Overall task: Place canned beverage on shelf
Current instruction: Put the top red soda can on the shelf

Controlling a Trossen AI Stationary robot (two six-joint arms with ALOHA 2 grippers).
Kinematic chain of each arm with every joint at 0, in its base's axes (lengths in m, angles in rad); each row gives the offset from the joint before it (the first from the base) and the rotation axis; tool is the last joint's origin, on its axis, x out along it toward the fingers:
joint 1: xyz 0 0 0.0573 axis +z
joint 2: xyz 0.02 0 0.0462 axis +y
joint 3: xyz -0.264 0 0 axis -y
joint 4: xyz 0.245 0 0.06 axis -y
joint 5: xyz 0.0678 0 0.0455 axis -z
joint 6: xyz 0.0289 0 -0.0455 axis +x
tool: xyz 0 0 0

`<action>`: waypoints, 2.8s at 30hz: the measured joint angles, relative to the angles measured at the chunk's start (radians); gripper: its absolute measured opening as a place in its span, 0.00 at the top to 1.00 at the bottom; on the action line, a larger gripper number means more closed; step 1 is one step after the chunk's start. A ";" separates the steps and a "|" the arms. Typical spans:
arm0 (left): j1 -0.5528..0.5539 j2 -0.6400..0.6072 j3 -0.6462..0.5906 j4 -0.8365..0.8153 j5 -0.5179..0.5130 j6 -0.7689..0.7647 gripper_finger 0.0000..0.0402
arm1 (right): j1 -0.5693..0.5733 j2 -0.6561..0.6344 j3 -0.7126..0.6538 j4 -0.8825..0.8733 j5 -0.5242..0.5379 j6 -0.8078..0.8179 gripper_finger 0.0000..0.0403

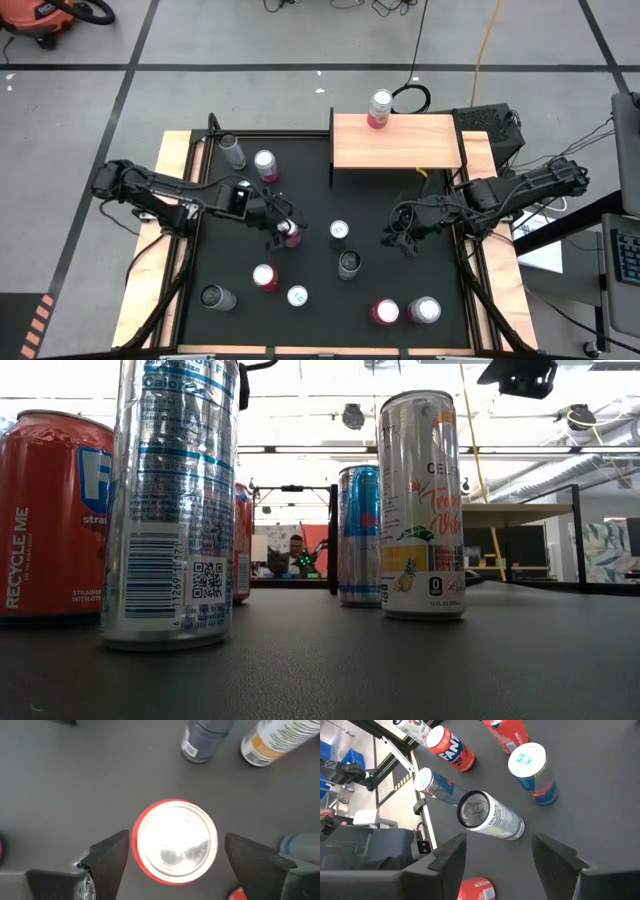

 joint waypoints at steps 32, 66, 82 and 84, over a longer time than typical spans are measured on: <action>0.000 0.126 0.003 0.041 -0.052 -0.034 0.29 | 0.000 0.000 0.000 0.001 0.053 0.013 0.50; 0.002 0.109 0.582 -0.004 -0.158 -0.562 0.29 | -0.028 0.072 0.000 0.553 0.349 -0.516 0.09; 0.002 0.110 0.582 0.035 -0.168 -0.657 0.29 | -0.088 0.195 0.000 0.557 0.342 -0.549 0.03; 0.002 0.110 0.582 0.044 -0.174 -0.663 0.29 | -0.097 0.202 0.000 0.566 0.342 -0.565 0.03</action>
